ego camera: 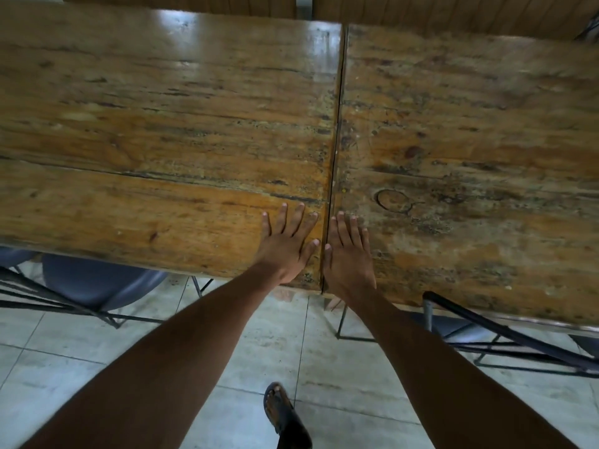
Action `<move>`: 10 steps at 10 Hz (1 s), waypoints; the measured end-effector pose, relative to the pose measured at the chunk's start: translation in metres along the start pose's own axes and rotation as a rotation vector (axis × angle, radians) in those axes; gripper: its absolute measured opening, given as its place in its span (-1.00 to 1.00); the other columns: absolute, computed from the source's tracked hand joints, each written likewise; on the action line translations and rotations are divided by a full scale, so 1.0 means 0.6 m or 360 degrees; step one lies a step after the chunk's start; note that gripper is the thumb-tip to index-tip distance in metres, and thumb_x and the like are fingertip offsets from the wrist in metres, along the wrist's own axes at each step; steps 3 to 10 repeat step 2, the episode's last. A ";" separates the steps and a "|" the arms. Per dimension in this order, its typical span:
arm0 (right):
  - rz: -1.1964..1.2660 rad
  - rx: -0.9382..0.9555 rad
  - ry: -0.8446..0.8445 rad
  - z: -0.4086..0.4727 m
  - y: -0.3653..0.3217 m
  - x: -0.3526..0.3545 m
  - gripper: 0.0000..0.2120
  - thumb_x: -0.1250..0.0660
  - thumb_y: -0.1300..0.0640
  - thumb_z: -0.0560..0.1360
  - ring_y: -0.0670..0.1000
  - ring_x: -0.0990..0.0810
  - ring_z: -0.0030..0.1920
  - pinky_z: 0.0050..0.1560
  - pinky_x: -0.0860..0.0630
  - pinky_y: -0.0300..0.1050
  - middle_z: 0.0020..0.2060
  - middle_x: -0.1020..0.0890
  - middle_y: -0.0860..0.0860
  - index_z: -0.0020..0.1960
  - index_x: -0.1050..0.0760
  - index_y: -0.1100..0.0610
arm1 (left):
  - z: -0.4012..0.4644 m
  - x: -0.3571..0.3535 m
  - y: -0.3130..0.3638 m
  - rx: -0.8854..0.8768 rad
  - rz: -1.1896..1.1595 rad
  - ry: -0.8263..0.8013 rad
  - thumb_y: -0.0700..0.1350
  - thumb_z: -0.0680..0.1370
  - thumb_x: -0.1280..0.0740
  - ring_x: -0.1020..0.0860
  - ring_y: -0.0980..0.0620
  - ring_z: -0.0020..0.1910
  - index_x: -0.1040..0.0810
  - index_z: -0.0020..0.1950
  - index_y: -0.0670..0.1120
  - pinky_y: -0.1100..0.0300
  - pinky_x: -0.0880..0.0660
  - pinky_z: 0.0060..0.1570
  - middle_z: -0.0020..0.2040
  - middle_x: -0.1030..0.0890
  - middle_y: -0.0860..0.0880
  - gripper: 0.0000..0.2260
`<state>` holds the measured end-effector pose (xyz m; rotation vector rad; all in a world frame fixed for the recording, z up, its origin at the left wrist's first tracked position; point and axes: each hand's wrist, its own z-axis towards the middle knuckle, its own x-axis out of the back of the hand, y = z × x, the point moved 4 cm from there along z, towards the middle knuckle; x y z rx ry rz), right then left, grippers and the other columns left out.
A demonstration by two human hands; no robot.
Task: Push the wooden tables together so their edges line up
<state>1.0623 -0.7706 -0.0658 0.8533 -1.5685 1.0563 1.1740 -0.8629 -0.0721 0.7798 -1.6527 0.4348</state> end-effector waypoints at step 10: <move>-0.0175 -0.0072 -0.0533 0.020 -0.042 0.077 -0.35 -0.10 -0.02 0.62 0.32 0.05 0.58 0.54 0.05 0.29 0.61 -0.02 0.18 0.60 0.05 0.17 | -0.054 0.118 0.014 -0.0141 0.0021 -0.0309 0.15 0.69 -0.02 0.16 -0.22 0.62 0.22 0.62 0.10 -0.40 0.11 0.49 0.67 0.08 0.01 -0.41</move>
